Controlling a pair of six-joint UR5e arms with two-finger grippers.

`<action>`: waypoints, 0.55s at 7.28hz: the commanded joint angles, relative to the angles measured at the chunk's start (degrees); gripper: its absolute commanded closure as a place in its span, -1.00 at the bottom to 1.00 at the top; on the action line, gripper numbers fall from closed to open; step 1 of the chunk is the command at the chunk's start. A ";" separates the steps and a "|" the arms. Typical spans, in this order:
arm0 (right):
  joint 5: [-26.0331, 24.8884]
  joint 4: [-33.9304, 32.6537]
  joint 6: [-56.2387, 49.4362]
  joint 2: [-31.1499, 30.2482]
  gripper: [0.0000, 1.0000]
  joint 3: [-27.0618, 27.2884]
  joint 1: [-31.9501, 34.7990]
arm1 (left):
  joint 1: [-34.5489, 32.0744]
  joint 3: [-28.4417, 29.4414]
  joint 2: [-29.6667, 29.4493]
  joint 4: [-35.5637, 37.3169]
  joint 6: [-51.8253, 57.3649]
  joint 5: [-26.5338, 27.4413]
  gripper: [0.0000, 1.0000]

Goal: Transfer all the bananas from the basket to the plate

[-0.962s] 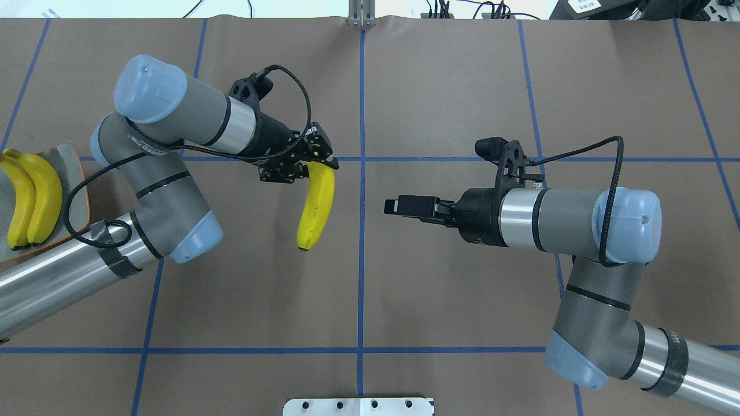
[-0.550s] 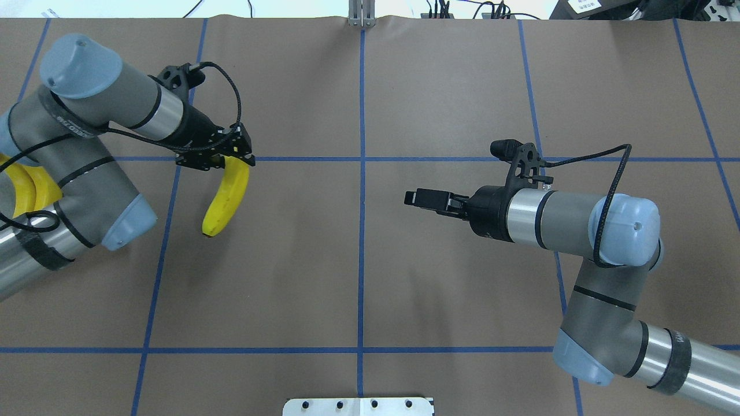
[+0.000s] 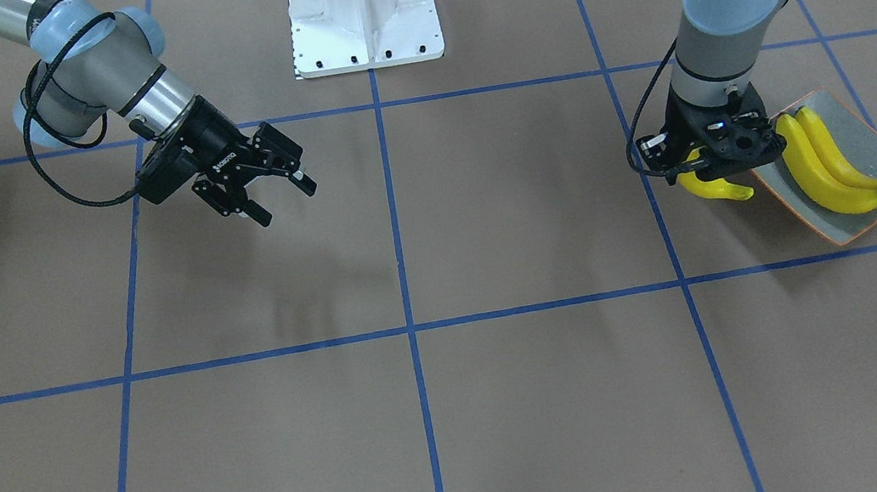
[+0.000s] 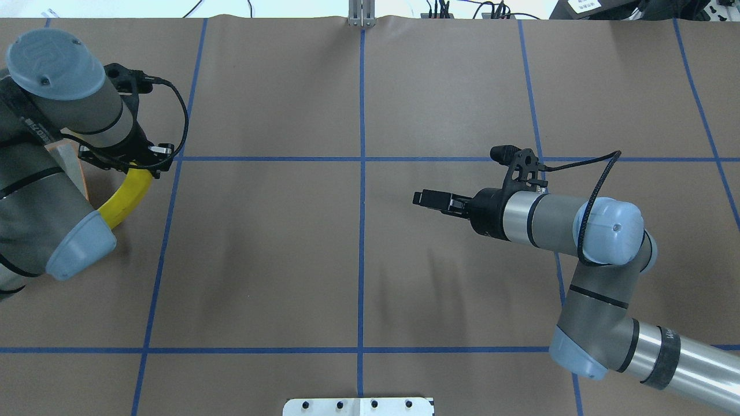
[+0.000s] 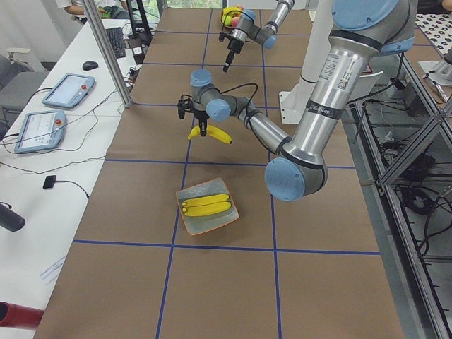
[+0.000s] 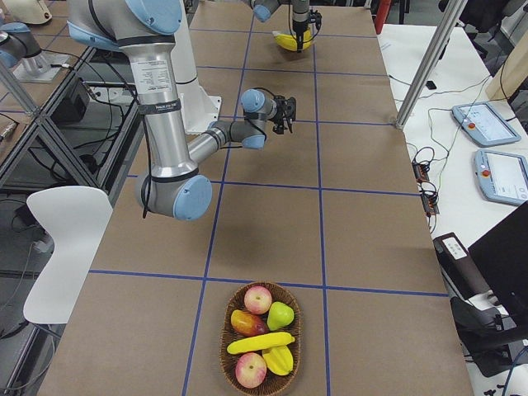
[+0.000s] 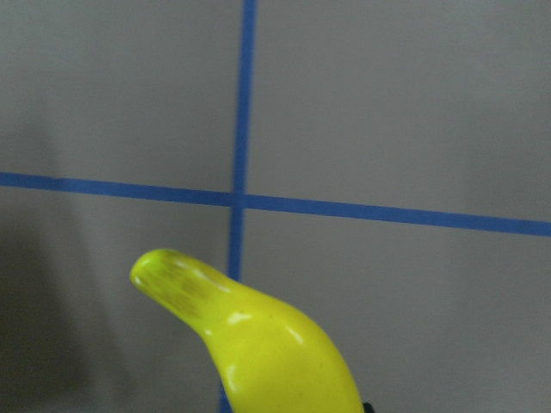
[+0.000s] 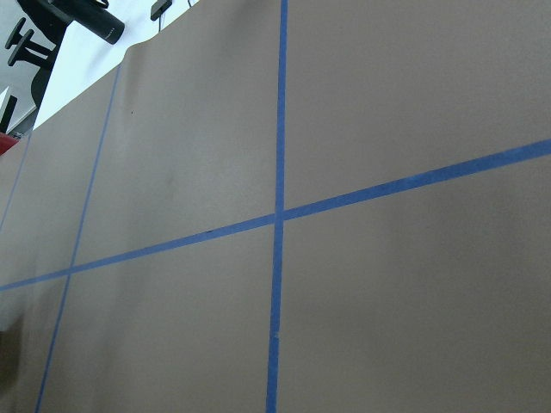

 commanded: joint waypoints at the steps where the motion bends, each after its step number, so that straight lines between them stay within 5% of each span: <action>1: -0.04 0.02 0.03 0.31 -1.00 -1.05 -0.02 | 0.11 0.15 3.14 4.37 3.18 2.17 1.00; 4: -0.04 0.02 0.03 0.49 -1.00 -1.31 -0.29 | -0.06 6.38 3.15 4.55 2.65 3.74 1.00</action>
